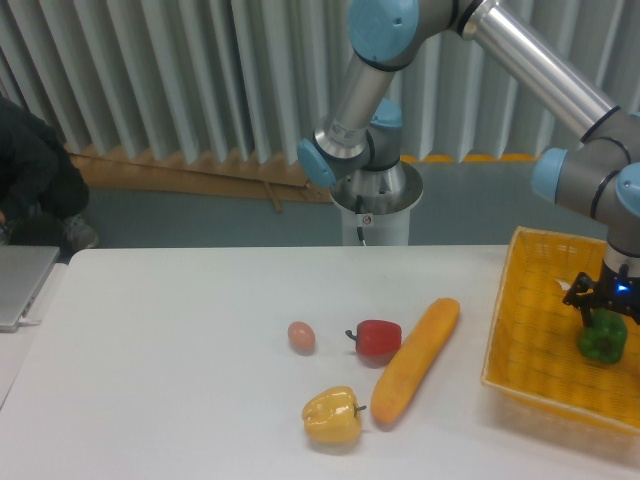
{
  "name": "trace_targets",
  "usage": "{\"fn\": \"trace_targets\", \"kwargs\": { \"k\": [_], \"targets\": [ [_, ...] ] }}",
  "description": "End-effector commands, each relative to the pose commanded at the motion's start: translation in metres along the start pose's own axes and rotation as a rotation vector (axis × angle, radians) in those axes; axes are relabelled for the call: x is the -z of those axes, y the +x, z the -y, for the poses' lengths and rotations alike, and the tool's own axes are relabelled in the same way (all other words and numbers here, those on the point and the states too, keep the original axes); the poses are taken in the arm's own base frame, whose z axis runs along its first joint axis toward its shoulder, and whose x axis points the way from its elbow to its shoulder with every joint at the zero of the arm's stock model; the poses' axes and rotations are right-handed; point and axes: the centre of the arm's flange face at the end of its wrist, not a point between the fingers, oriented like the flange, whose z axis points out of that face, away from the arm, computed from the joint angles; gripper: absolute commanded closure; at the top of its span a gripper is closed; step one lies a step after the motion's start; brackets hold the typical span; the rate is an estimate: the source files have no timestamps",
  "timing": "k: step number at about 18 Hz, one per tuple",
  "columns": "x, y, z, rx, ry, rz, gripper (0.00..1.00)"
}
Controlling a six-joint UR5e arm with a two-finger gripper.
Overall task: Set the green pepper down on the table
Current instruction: 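Lower the open gripper onto the green pepper and close on it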
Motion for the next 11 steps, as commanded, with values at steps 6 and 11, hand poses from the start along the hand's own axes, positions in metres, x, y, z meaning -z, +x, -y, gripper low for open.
{"fn": "trace_targets", "kwargs": {
  "k": [6, 11],
  "targets": [
    [0.0022, 0.0076, 0.001, -0.005, -0.001, -0.004, 0.0],
    [0.0054, 0.0057, -0.0014, 0.0, 0.003, 0.001, 0.0]
  ]
}}
